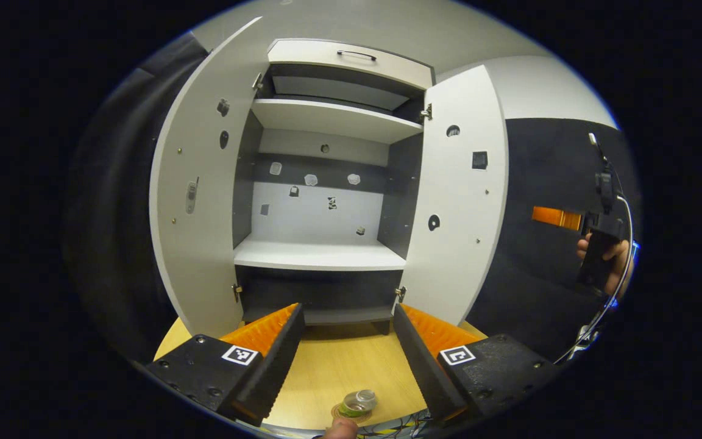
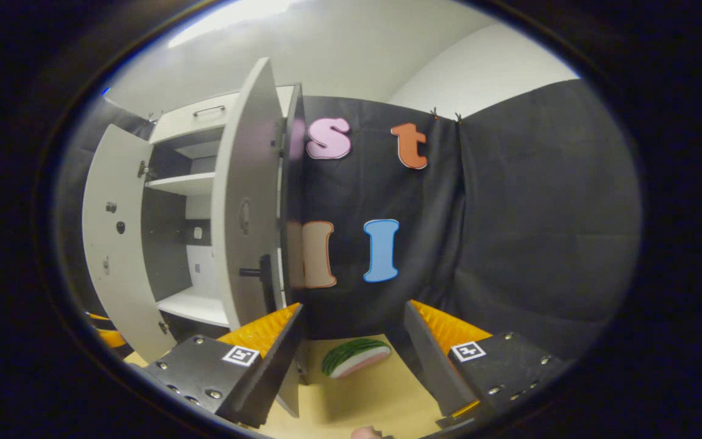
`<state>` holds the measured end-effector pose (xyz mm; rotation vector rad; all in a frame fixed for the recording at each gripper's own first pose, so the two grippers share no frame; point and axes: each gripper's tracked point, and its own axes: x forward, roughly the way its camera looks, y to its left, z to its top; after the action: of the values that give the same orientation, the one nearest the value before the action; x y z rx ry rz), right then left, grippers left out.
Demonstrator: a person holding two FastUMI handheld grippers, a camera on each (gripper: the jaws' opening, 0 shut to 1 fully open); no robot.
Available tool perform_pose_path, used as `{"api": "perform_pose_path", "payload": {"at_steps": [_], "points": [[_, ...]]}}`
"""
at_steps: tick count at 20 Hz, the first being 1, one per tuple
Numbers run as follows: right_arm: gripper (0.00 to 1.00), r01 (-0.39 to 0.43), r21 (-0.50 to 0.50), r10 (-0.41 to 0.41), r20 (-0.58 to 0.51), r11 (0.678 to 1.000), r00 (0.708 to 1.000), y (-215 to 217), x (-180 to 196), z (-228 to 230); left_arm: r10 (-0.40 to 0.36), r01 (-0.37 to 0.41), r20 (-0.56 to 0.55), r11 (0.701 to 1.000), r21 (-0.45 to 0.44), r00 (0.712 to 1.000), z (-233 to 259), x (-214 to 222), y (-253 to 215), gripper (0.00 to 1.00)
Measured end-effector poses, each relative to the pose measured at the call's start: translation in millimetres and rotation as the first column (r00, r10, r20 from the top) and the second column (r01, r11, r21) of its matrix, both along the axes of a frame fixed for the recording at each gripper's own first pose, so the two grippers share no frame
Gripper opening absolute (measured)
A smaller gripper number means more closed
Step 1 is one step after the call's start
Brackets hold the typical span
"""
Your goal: Grasp the bottle in the cabinet with the left hand and place it on the coaster, then close the right door with the right hand and the left door with the left hand.
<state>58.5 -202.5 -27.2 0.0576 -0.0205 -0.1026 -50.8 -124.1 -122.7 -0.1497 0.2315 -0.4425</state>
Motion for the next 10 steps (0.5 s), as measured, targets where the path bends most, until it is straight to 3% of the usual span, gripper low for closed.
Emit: {"api": "perform_pose_path", "payload": {"at_steps": [1, 4, 9, 10], "points": [[0.94, 0.003, -0.003, -0.003, -0.010, 1.000, 1.000, -5.4, 10.2, -6.6, 0.017, -0.017, 0.000, 1.000, 0.008, 1.000, 1.8, 3.9, 8.7, 0.94], [0.99, 0.000, -0.015, -0.001, -0.038, 1.000, 0.999, -6.6, 30.8, -21.2, 0.054, -0.054, -0.011, 0.998, 0.012, 0.998, 6.3, 7.1, 28.7, 0.95], [0.98, -0.071, 0.001, 0.071, -0.067, 0.997, 0.995, 21.6, 65.6, -38.5, 0.132, -0.132, -0.007, 0.990, 0.051, 0.991, 16.4, 7.8, 68.6, 0.95], [0.94, -0.083, 0.004, 0.083, -0.068, 0.997, 0.994, 30.6, 70.7, -41.3, 0.143, -0.142, -0.002, 0.988, 0.060, 0.990, 19.8, 7.7, 75.6, 0.95]]}}
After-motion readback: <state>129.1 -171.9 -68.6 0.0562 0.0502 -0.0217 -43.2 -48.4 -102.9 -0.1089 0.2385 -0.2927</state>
